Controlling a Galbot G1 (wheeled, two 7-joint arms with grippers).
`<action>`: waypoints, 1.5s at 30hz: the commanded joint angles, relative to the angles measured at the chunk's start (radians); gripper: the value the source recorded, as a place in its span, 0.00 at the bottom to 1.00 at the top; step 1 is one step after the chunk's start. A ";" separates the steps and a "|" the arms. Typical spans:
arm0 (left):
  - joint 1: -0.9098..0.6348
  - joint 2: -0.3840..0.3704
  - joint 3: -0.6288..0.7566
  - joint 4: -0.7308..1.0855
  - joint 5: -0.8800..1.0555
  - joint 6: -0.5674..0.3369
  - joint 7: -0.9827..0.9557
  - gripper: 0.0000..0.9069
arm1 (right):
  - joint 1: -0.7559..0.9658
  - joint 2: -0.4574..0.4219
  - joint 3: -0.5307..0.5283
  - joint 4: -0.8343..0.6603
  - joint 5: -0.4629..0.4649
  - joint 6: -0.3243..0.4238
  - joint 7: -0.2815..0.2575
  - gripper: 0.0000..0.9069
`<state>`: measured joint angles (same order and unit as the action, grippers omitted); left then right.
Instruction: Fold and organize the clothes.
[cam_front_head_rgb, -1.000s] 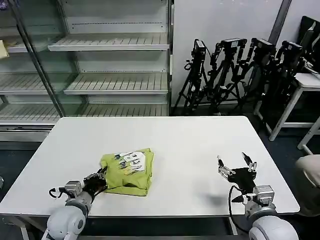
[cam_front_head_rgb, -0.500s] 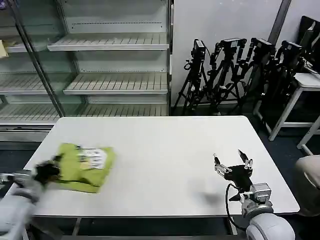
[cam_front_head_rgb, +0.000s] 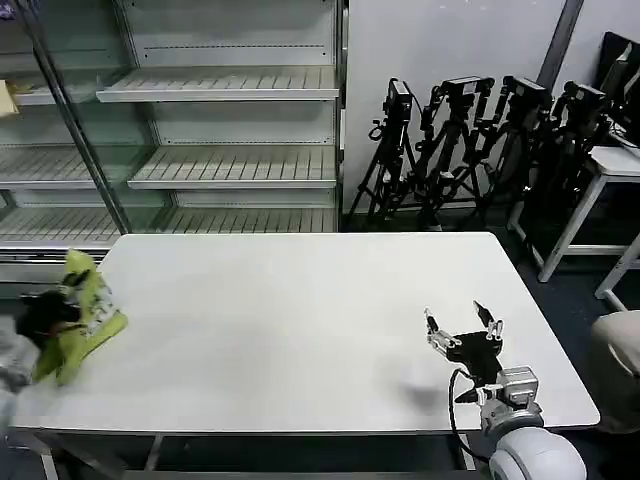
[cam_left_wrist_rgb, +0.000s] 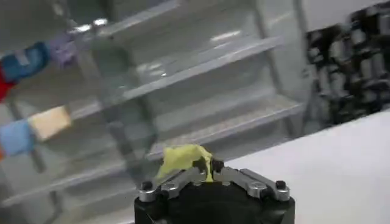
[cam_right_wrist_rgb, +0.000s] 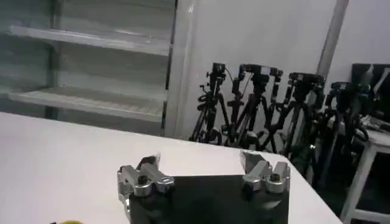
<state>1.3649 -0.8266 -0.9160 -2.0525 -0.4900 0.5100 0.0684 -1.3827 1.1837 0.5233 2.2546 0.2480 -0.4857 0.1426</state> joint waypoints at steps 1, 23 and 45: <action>-0.057 -0.350 0.759 -0.125 0.185 0.037 -0.149 0.01 | -0.017 0.002 0.021 0.002 -0.008 -0.003 0.000 1.00; -0.408 -0.539 0.986 0.092 0.142 0.066 -0.308 0.02 | 0.029 -0.041 0.152 -0.007 0.017 -0.026 -0.010 1.00; -0.285 -0.397 0.583 -0.066 0.111 -0.113 -0.098 1.00 | 0.196 0.008 0.053 -0.189 -0.068 0.116 -0.102 1.00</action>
<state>1.0277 -1.3392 0.0125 -2.0901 -0.4107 0.5317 -0.2146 -1.2631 1.1682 0.6383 2.1520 0.2449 -0.4310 0.0902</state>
